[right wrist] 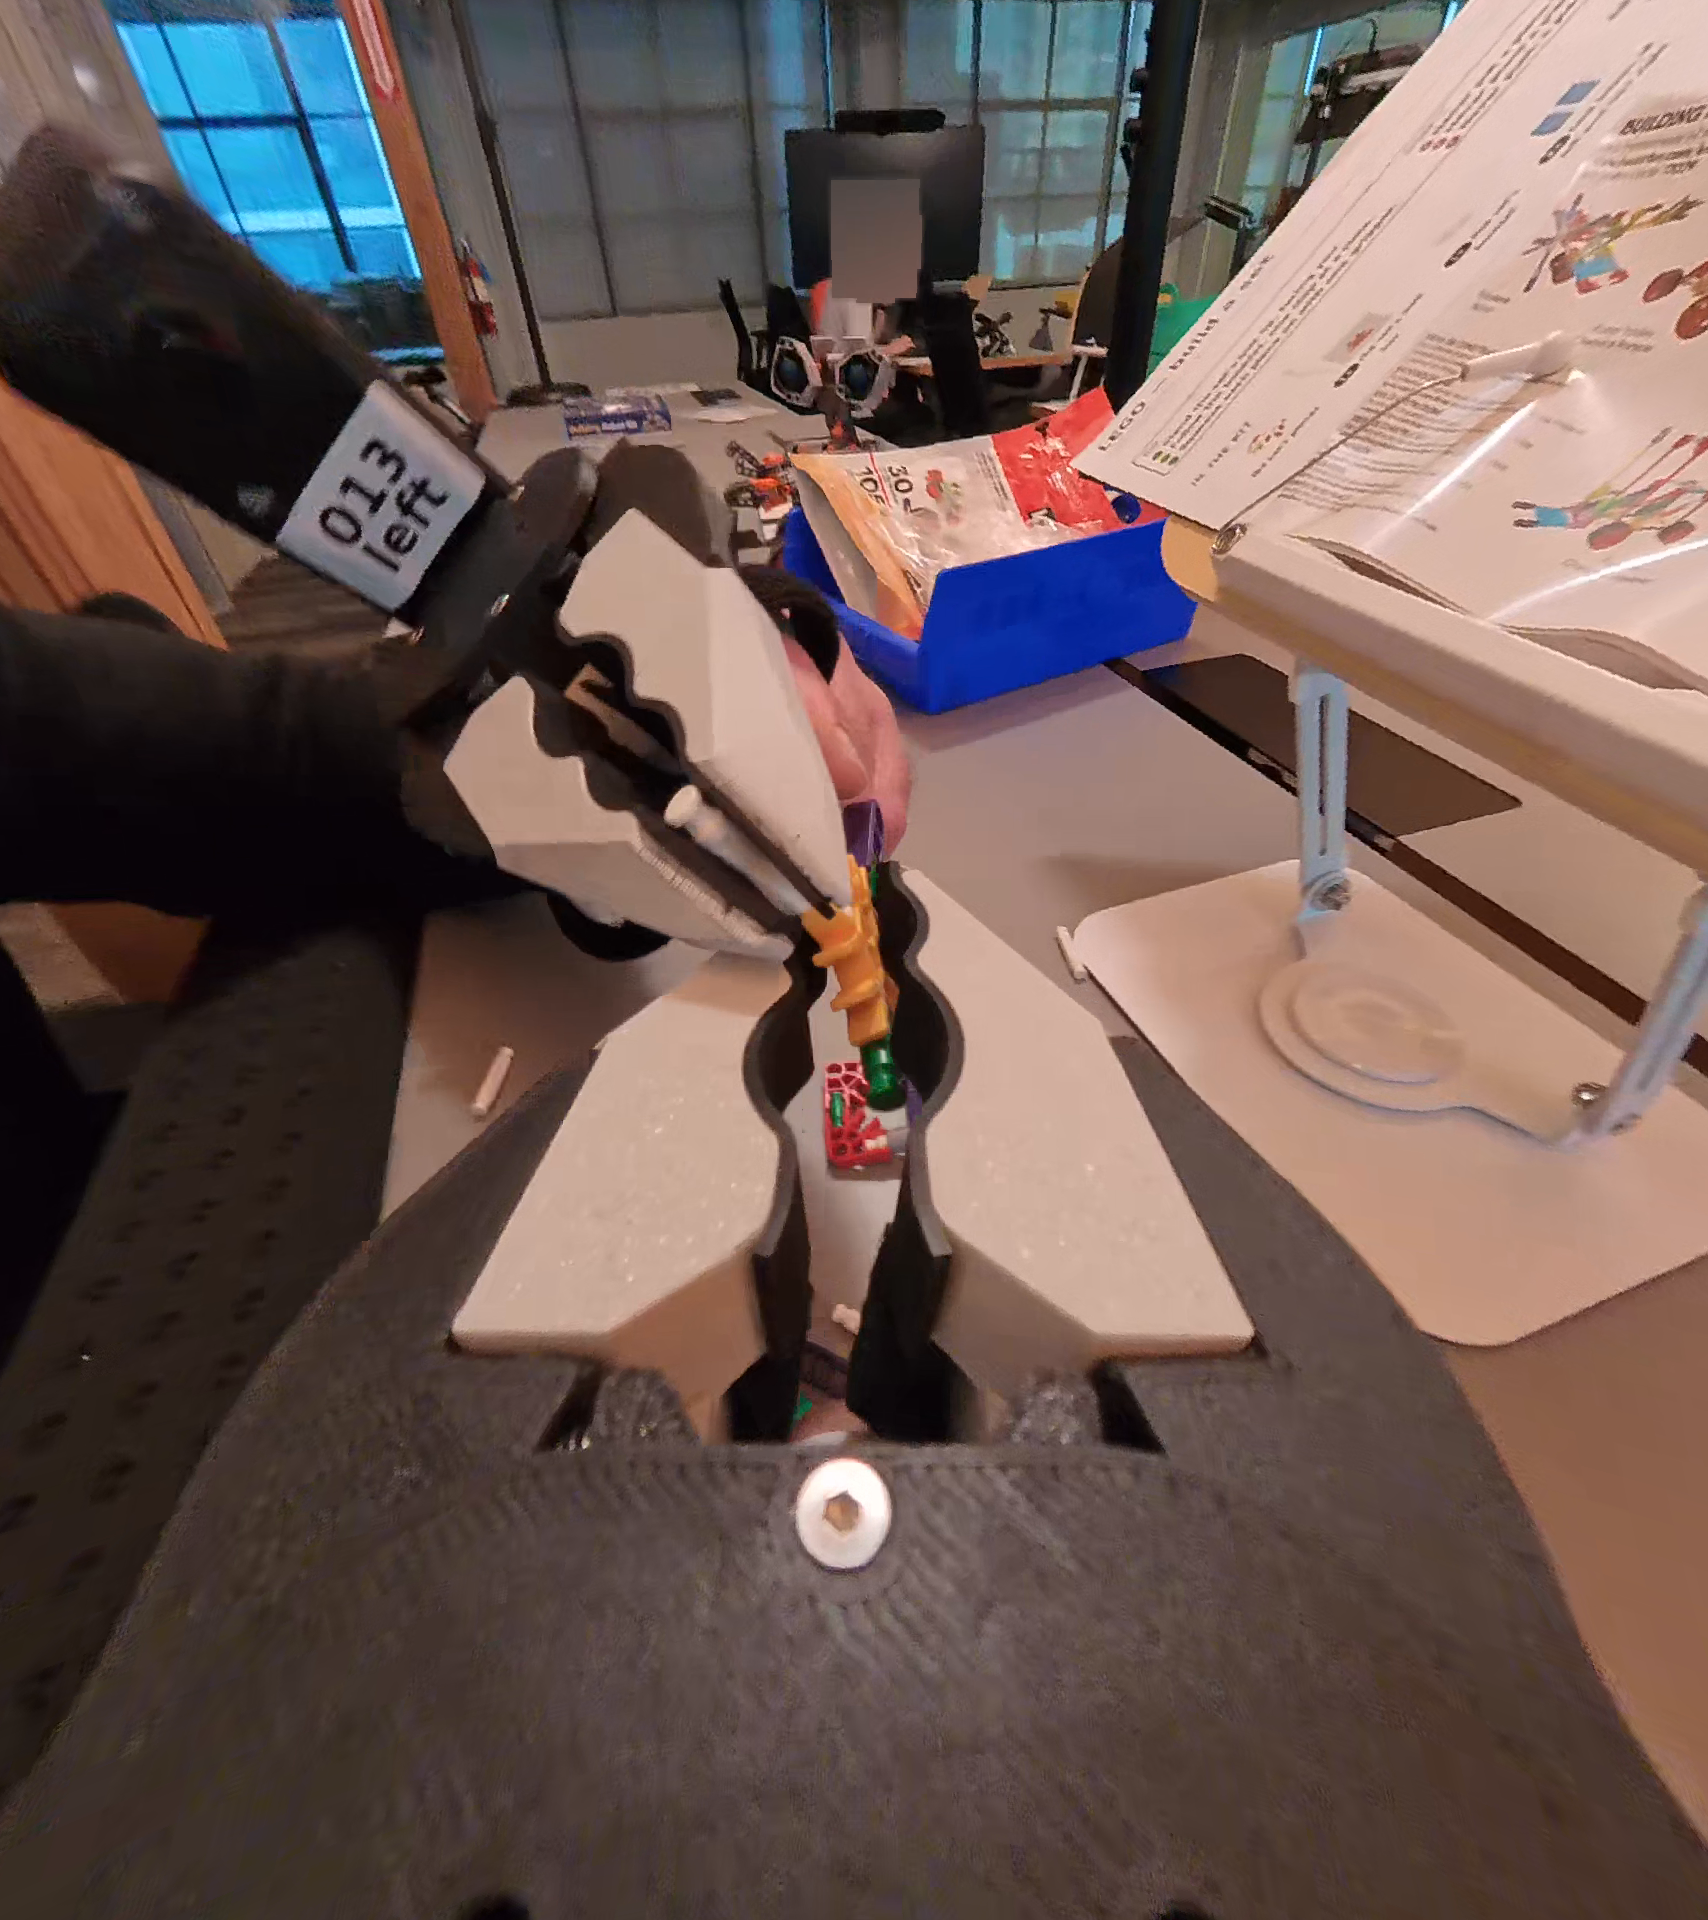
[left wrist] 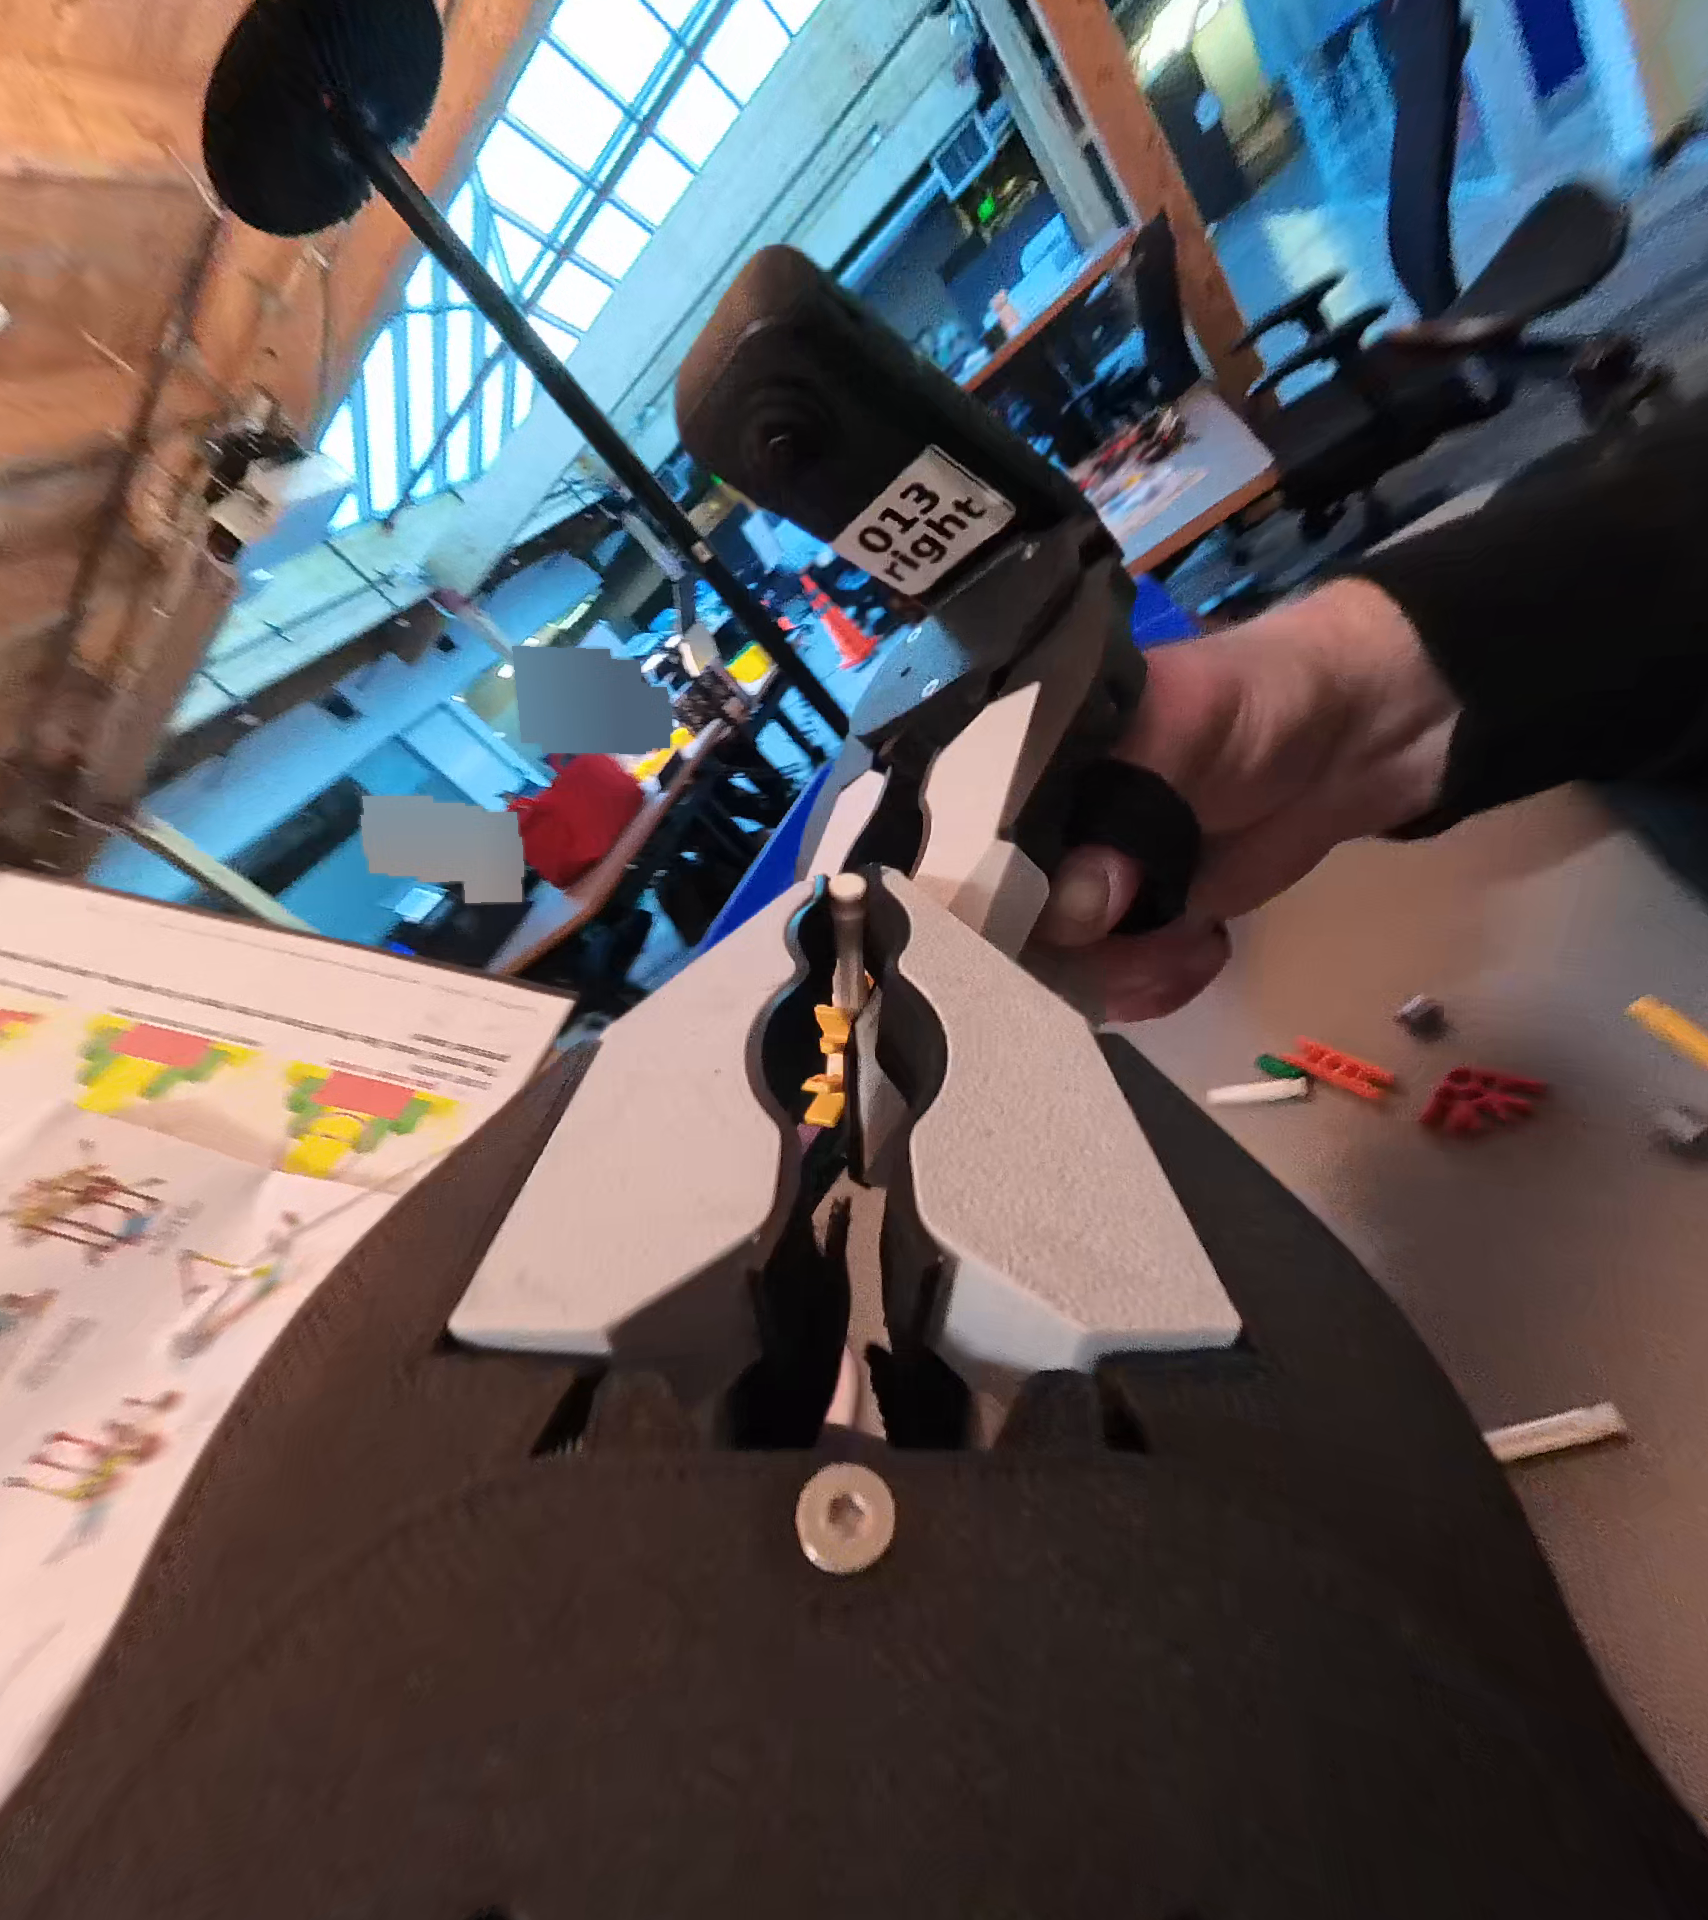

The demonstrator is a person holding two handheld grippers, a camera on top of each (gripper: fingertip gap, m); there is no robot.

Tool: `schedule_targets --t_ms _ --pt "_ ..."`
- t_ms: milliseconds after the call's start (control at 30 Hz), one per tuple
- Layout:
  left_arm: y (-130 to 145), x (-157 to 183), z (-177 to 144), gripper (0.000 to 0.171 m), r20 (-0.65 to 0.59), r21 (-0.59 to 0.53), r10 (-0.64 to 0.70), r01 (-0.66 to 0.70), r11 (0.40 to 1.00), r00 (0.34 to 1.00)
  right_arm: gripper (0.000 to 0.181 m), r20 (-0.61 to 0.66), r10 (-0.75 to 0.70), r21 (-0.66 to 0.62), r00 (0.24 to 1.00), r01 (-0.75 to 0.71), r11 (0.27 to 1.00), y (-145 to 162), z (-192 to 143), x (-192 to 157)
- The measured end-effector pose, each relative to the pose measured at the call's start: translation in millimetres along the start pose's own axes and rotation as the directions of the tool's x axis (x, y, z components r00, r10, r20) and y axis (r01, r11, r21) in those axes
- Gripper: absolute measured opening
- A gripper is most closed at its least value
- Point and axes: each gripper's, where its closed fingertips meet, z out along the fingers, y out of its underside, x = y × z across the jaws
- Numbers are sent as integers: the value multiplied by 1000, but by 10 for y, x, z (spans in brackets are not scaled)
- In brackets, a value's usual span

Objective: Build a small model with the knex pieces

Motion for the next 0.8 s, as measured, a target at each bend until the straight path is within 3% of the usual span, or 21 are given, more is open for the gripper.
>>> schedule_targets --t_ms 200,400,600,633,667,733,800 --pt "-82 -23 -34 1 138 -22 243 -243 970 960 6 52 95 64 994 -98 993 -76 18 -64" --pt "-175 -54 -87 1 254 -63 475 -476 877 843 3 123 187 125 975 -202 971 -156 38 -132" --pt "-216 -111 -106 1 318 -90 542 -545 834 778 3 111 218 164 970 -234 958 -212 38 -113" --pt "-197 -121 -101 1 310 -86 531 -533 842 788 3 98 223 165 970 -237 958 -204 39 -87" --pt "-157 -136 -79 1 280 -76 464 -463 883 840 3 74 213 165 974 -223 961 -195 38 -52" --pt "-119 -170 -32 1 224 -29 255 -255 967 941 3 -5 138 158 990 -135 978 -190 28 5" --pt "-139 -212 -30 2 179 19 59 -63 998 982 3 -60 86 146 994 -77 986 -202 35 16"
